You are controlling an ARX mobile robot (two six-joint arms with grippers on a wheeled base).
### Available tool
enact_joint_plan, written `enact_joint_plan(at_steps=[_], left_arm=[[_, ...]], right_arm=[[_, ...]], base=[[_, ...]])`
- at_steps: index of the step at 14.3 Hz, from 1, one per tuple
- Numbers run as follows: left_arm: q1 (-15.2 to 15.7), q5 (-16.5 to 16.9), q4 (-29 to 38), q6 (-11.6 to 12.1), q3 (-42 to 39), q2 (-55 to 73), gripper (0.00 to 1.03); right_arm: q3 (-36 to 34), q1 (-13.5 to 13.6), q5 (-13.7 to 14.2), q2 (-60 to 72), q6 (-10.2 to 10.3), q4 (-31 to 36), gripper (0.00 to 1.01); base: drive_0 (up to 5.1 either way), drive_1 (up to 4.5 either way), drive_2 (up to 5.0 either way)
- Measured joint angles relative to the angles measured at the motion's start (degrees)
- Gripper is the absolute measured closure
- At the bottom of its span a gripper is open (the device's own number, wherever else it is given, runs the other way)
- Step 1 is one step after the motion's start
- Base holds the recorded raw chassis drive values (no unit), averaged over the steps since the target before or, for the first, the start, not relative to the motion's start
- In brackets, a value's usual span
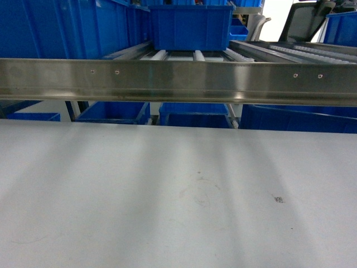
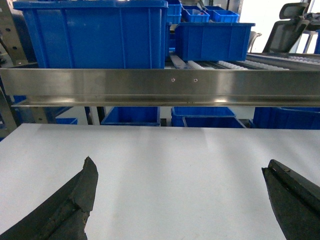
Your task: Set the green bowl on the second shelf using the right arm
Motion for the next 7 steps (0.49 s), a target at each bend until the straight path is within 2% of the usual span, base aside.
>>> enact_joint_plan(at_steps=[7], left_arm=[[0.0,0.02,0.11,0.0,0.0,0.0,0.05]], right_arm=[[-0.02,-0.31,0.22,0.0,0.0,-0.02,0.99]], base=[[-4.9,2.55,2.5]])
